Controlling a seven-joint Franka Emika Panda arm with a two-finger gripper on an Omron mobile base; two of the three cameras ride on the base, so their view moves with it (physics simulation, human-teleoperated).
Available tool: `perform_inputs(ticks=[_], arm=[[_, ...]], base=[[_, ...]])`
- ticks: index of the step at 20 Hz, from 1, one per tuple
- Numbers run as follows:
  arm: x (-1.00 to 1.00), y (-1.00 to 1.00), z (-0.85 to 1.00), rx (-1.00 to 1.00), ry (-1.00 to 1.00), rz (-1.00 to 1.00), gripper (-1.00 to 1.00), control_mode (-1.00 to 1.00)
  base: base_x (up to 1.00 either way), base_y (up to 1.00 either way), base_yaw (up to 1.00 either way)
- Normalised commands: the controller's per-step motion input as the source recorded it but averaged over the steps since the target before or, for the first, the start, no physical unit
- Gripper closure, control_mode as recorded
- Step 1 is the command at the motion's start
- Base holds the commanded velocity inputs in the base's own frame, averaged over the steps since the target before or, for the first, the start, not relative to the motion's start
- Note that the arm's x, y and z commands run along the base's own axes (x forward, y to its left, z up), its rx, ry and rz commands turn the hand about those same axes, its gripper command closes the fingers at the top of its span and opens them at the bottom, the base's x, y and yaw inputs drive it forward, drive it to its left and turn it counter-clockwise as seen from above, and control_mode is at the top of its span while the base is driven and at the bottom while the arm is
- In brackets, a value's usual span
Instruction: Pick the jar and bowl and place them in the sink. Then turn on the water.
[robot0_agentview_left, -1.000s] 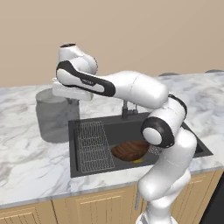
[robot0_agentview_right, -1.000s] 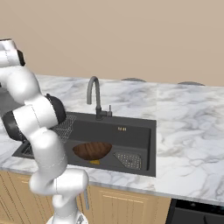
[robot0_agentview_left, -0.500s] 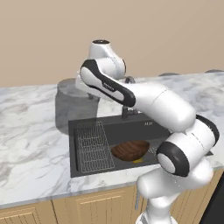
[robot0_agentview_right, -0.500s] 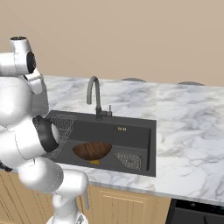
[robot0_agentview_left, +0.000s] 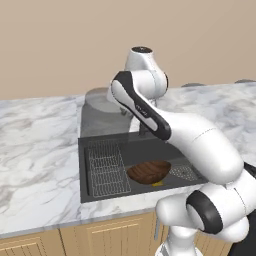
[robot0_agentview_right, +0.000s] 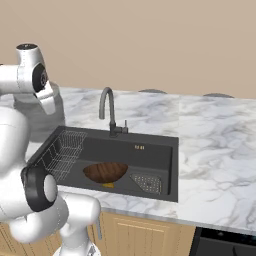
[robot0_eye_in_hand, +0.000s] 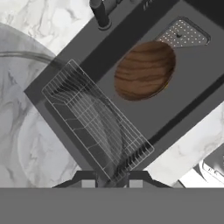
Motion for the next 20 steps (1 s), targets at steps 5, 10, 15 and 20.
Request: perform_inputs(ticks=[5,10,15,20], arm=[[-0.16,-0.55,0.15,0.00,0.00,-0.12,1.00,-1.00],[-0.44,-0.74,0.00,0.00,0.00,-0.15,1.00,-1.00],[-0.59,-0.85,0.00,0.00,0.00,-0.17,1.00,-1.00],[-0.33,-0.83,0.00,0.00,0.00,-0.14,1.00,-1.00]], base=[[0.00,0.00,0.00],[0.00,0.00,0.00],[0.00,0.00,0.00],[0.00,0.00,0.00]])
